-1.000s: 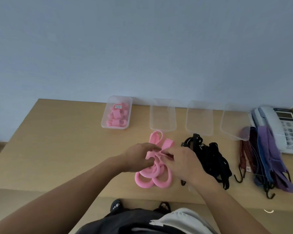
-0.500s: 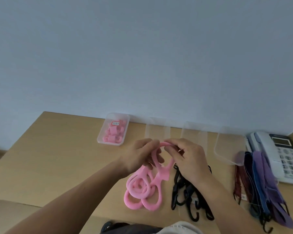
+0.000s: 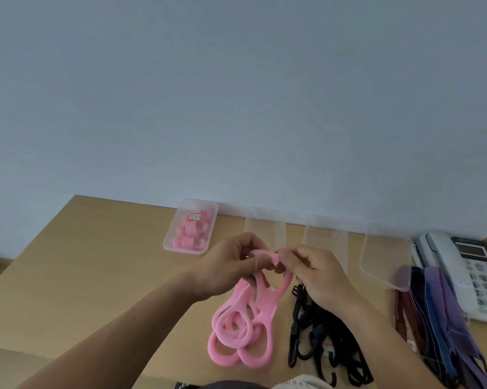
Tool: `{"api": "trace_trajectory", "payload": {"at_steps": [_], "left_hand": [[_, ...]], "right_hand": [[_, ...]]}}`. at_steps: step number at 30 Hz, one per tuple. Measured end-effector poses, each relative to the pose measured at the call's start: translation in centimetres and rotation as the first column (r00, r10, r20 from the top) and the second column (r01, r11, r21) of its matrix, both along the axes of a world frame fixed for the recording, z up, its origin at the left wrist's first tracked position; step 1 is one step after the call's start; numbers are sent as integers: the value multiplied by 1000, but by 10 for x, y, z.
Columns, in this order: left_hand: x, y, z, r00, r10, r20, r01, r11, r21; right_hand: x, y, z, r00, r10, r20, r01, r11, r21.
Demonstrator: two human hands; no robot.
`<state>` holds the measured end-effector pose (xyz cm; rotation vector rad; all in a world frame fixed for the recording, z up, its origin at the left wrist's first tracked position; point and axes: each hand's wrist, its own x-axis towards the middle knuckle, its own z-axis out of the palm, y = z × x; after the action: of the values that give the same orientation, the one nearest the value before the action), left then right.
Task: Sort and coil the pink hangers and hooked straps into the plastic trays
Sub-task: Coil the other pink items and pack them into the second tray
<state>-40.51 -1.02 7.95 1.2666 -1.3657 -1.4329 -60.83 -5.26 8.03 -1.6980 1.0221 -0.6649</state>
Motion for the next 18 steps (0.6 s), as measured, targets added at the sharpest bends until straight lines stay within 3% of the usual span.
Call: {"api": "trace_trajectory", "payload": {"at_steps": [4,11,18], "left_hand": [[7,-4,-4,998,12,55,-11,1000,-9],[10,-13,7,996,-84,27,74,964,255],[8,-14,14,993,-61,-103,87,958,274]], "right_hand": [[8,1,-1,996,-70,-63,64,993,-100],[18,11,-5,988,-129,-83,70,861,-503],[20,11,-7,982,-185,-47,115,771,-626]]}}
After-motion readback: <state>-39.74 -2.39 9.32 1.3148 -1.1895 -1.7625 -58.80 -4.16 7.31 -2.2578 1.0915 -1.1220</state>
